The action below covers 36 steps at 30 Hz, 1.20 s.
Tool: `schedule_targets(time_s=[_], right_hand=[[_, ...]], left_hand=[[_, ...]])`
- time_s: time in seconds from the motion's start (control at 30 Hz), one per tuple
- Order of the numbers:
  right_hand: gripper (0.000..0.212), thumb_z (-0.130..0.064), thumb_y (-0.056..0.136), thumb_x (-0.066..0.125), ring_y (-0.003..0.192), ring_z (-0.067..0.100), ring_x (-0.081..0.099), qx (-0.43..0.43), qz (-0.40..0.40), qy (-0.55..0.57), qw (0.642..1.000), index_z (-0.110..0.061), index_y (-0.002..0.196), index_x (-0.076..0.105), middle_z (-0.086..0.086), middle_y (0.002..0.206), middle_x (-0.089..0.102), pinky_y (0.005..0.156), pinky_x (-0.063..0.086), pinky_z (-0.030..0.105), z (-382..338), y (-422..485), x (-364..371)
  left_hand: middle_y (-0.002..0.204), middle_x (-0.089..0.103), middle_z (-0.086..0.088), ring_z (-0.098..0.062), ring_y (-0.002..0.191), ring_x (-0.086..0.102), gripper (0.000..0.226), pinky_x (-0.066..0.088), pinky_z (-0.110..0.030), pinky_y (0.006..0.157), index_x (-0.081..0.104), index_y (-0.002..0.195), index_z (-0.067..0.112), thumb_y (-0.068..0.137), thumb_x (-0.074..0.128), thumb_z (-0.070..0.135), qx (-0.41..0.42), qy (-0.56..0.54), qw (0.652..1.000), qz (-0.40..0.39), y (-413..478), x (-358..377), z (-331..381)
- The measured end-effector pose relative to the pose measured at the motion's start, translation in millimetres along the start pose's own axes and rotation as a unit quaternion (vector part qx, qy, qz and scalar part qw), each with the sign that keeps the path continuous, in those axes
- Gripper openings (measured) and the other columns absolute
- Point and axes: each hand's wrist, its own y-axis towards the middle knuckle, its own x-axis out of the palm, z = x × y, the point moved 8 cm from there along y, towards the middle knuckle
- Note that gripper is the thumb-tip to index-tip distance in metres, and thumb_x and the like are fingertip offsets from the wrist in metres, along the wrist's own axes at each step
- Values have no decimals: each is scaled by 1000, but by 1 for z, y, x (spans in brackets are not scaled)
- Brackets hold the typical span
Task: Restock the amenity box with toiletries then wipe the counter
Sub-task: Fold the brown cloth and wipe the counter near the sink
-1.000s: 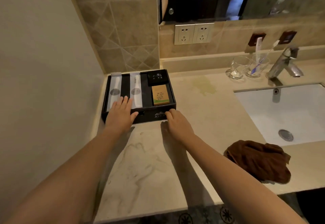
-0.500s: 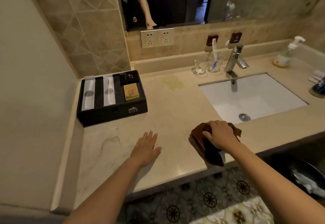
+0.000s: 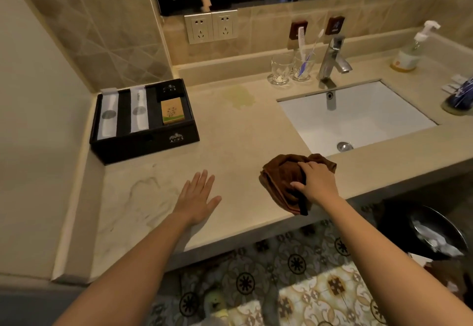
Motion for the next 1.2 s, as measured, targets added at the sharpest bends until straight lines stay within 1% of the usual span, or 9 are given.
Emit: schedule_targets(time_s=[0.17,0.4,0.6,0.7,0.83,0.93,1.03,1.1,1.2], right_hand=[[42,-37,92,52,113,31,47,-4,31,18,999,-17,128,55,11,121,57,92,40,41,1,6,-5],[29,-21,95,49,112,31,55,-35,-88,127,987,-15,121,62,14,120,64,91,39,33,9,29,-28],[27,-18,96,44,107,27,58,-63,42,114,991,-18,117,62,8,116,67,85,43,34,-5,52,-102],[32,-21,97,43,104,24,52,-71,73,141,985,-19,126,56,7,113,55,84,38,26,-18,65,-134],[34,-25,98,41,94,15,43,-78,68,144,984,-24,131,51,1,102,42,81,31,22,-36,85,-160],[33,-25,98,41,99,19,48,-111,61,149,981,-22,129,54,6,106,51,83,32,23,-51,96,-179],[31,-25,96,47,105,20,53,-140,74,156,975,-17,123,60,7,114,61,85,35,24,-59,105,-199],[28,-25,94,51,101,12,54,-139,70,226,962,-18,117,64,-3,111,64,85,38,22,-56,113,-207],[23,-29,89,59,96,8,58,-123,-12,342,931,-23,111,65,-12,101,64,79,44,18,-43,126,-199]], left_hand=[[157,-22,-1,-16,143,-23,68,-13,-37,115,-11,149,21,95,17,53,-1,-10,1000,23,1,-1,1],[159,-12,-4,-19,146,-14,67,-7,-34,117,0,150,17,97,26,48,24,-71,997,32,38,-20,22],[159,14,-7,-20,147,9,59,14,-32,117,19,149,15,97,37,38,69,-198,977,29,83,-63,55],[149,38,-5,-20,135,38,52,32,-31,107,33,144,20,96,44,34,100,-325,939,55,99,-113,81],[134,53,2,-11,123,48,52,39,-27,102,40,139,27,89,56,34,185,-459,868,42,106,-183,129],[116,59,4,-9,107,55,50,45,-26,95,49,128,28,82,68,26,220,-430,875,39,111,-208,151],[94,63,5,-16,92,60,21,48,-30,85,57,100,25,82,65,21,191,-402,891,94,125,-218,147],[83,61,6,-18,87,60,9,46,-33,82,56,86,24,82,62,19,170,-414,885,126,133,-224,140],[81,60,5,-17,83,57,7,46,-32,78,58,84,20,83,58,13,129,-460,860,177,142,-240,126]])
